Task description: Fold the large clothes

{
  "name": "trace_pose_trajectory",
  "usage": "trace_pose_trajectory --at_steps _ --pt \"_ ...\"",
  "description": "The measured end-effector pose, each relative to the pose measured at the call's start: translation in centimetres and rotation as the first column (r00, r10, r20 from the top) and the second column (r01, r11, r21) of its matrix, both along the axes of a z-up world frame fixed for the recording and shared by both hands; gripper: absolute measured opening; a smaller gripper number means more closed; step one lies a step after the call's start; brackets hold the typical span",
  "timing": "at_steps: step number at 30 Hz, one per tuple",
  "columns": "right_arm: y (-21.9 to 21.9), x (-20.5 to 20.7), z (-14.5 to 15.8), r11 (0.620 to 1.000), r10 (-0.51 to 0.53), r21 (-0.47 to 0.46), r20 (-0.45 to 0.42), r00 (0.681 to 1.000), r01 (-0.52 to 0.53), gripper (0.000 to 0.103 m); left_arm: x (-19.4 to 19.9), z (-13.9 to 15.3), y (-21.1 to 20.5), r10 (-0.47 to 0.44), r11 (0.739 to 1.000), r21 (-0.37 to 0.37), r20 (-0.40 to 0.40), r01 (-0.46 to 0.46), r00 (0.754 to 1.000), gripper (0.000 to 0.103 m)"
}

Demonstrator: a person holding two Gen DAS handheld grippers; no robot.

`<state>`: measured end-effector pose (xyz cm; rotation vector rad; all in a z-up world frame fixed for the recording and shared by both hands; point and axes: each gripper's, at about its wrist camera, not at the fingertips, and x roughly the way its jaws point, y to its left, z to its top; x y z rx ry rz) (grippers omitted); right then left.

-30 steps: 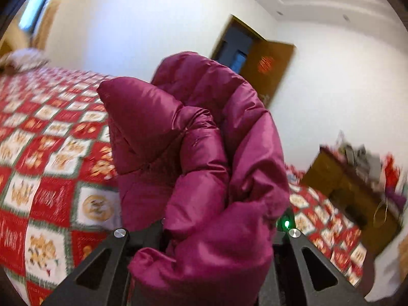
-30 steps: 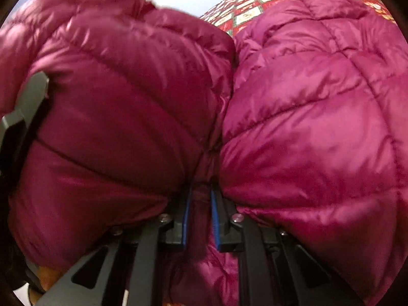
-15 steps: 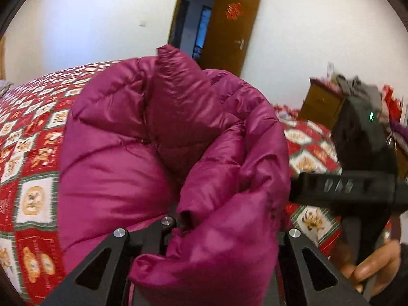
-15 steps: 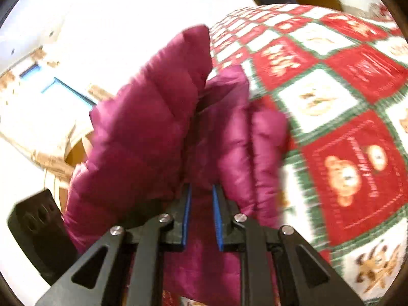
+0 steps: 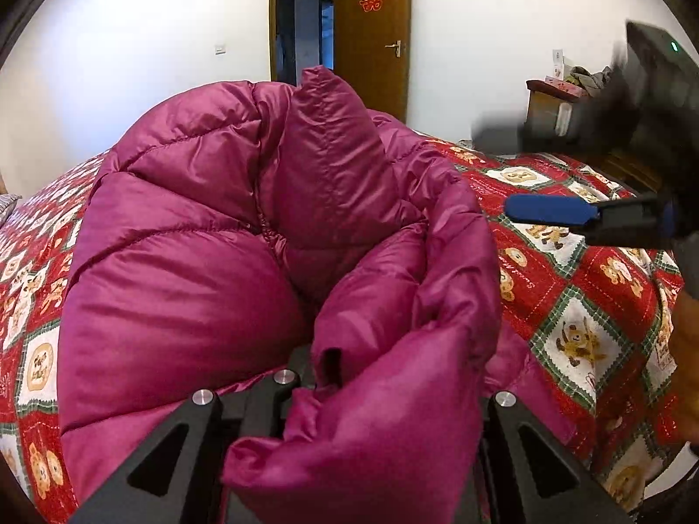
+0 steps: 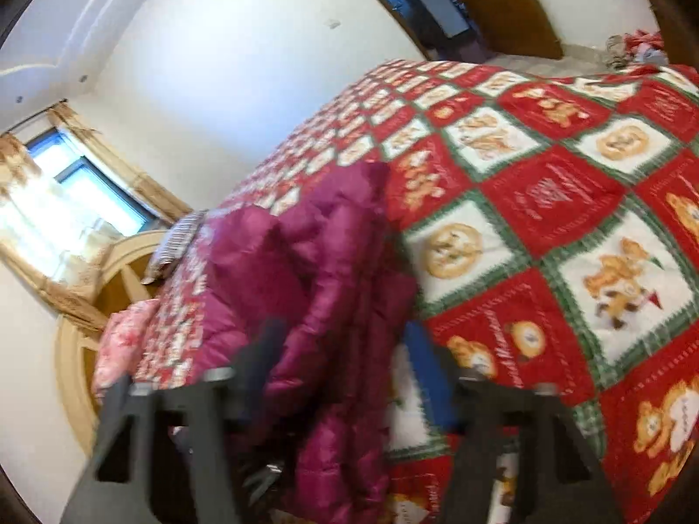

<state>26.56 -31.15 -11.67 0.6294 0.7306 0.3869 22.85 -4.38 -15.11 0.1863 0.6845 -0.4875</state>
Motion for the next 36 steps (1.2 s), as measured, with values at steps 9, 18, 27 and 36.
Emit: trace_pose_trajectory --at_steps 9,18,27,36 --pt "9.6 2.6 -0.4 0.958 0.195 -0.203 -0.05 0.98 -0.201 0.065 0.4 0.3 -0.2 -0.002 1.0 -0.002 -0.011 0.002 1.0 0.019" --pt "7.8 3.8 -4.0 0.985 0.153 -0.059 -0.151 0.977 -0.163 0.019 0.7 1.1 -0.6 0.001 1.0 0.019 -0.017 0.0 1.0 0.023" --pt "8.2 3.9 -5.9 0.987 0.162 0.012 -0.174 0.971 -0.162 0.016 -4.6 3.2 1.3 -0.147 0.98 0.146 0.057 0.137 0.988 0.037" --pt "7.9 3.6 -5.9 0.983 0.181 0.048 -0.165 0.97 -0.175 0.015 -7.4 6.7 9.6 -0.311 0.948 -0.088 -0.035 0.307 0.95 0.043"
